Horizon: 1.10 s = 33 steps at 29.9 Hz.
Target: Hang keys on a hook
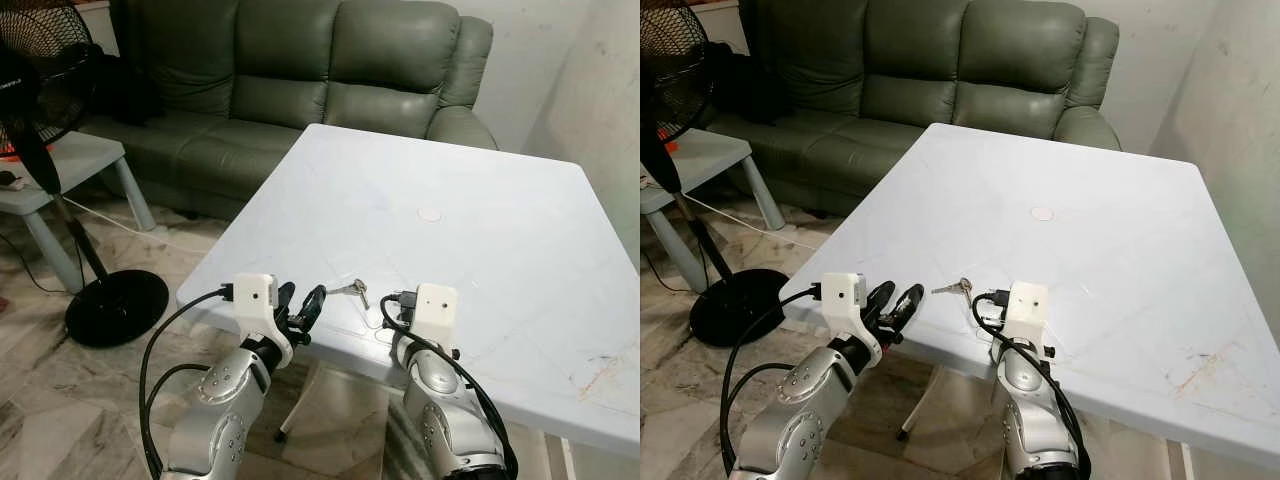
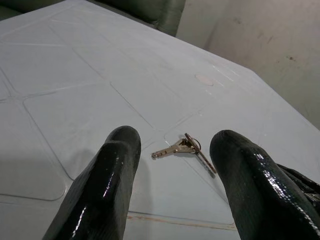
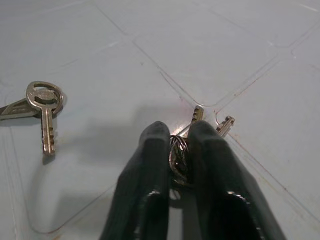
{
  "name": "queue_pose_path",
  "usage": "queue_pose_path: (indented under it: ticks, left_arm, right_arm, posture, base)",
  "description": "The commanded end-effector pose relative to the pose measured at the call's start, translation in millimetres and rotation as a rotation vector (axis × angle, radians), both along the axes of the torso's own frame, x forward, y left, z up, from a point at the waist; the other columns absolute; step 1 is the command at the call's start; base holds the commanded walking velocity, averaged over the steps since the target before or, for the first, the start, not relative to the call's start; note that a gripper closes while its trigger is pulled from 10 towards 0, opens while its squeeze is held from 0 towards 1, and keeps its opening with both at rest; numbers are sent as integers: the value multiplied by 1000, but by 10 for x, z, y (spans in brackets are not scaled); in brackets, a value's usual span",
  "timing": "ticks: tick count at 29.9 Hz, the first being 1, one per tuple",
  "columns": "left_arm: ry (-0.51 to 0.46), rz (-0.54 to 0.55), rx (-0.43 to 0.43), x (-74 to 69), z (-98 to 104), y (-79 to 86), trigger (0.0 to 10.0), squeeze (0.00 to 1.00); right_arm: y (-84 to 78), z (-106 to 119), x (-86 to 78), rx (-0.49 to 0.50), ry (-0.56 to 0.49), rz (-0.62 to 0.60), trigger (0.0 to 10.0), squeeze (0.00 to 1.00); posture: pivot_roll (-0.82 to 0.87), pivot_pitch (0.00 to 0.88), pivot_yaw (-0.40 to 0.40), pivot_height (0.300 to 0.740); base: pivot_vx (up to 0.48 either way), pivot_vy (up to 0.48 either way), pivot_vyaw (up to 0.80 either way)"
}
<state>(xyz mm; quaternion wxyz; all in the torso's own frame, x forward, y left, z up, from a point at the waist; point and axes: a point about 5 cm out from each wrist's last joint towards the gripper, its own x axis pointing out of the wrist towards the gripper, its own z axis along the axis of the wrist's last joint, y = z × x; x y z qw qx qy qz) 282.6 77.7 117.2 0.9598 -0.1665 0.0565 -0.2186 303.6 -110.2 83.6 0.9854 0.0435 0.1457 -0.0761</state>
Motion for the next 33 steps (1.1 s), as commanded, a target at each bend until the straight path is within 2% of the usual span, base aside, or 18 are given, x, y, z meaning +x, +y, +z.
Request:
queue_pose_path:
  ticks: [1, 2, 3, 4, 5, 6, 7, 18, 21, 22, 25, 27, 29, 31, 32, 33]
  left_arm:
    - [1, -9, -46, -2, 37, -114, 10000, 0]
    - [1, -9, -46, -2, 37, -114, 10000, 0]
    - [1, -9, -47, -1, 37, -113, 10000, 0]
    - [1, -9, -47, -1, 37, -113, 10000, 0]
    - [1, -9, -47, -1, 37, -113, 10000, 0]
    - [1, -9, -47, -1, 37, -113, 10000, 0]
    - [1, -11, -48, -2, 38, -122, 10000, 0]
    - [2, -13, -46, -12, 30, -122, 10000, 0]
    - [2, -14, -47, -14, 31, -123, 10000, 0]
    - [3, -16, -46, -16, 27, -125, 10000, 0]
    - [3, -18, -47, -12, 30, -131, 10000, 0]
    - [1, -20, -46, -6, 34, -136, 10000, 0]
    - [0, -22, -47, 0, 35, -140, 10000, 0]
    - [-2, -22, -47, 6, 40, -143, 10000, 0]
    - [-6, -24, -48, 18, 51, -150, 10000, 0]
    - [-7, -25, -48, 18, 51, -153, 10000, 0]
  right_arm:
    - [124, -50, -40, 38, 16, 9, 2902, 0]
    - [124, -50, -40, 38, 16, 9, 2902, 0]
    - [114, -52, -41, 39, 13, 3, 2196, 0]
    - [114, -52, -41, 39, 13, 3, 2196, 0]
    - [111, -52, -41, 39, 11, 2, 1176, 0]
    - [111, -52, -41, 39, 11, 2, 1176, 0]
    - [102, -52, -41, 38, 7, -3, 0, 0]
    - [96, -9, -31, 92, -37, -8, 0, 0]
    - [94, 70, -20, 147, -99, 4, 0, 0]
    - [97, 154, -19, 205, -169, 26, 0, 0]
    - [91, 247, -22, 282, -237, 67, 0, 0]
    - [92, 295, -26, 319, -276, 101, 0, 0]
    - [112, 399, -56, 332, -387, 181, 0, 0]
    - [118, 418, -69, 363, -401, 205, 0, 0]
    - [166, 477, -106, 205, -474, 331, 0, 0]
    - [180, 469, -118, 166, -481, 369, 0, 0]
  posture:
    - [1, 27, -37, 740]
    - [1, 27, -37, 740]
    - [1, 27, -37, 740]
    - [1, 27, -37, 740]
    - [1, 27, -37, 740]
    - [1, 27, -37, 740]
    - [-1, 27, -36, 740]
    - [3, 20, -32, 740]
    - [3, 17, -33, 740]
    - [3, 16, -32, 740]
    - [1, 13, -31, 740]
    - [1, 10, -31, 740]
    - [1, 6, -31, 740]
    - [1, 4, -30, 740]
    - [1, 2, -31, 740]
    - [-2, 0, -30, 740]
  base:
    - [0, 0, 0]
    - [0, 0, 0]
    - [0, 0, 0]
    - [0, 0, 0]
    - [0, 0, 0]
    - [0, 0, 0]
    - [0, 0, 0]
    - [0, 0, 0]
    - [0, 0, 0]
    - [0, 0, 0]
    - [0, 0, 0]
    - [0, 0, 0]
    - [0, 0, 0]
    - [0, 0, 0]
    - [0, 0, 0]
    - [0, 0, 0]
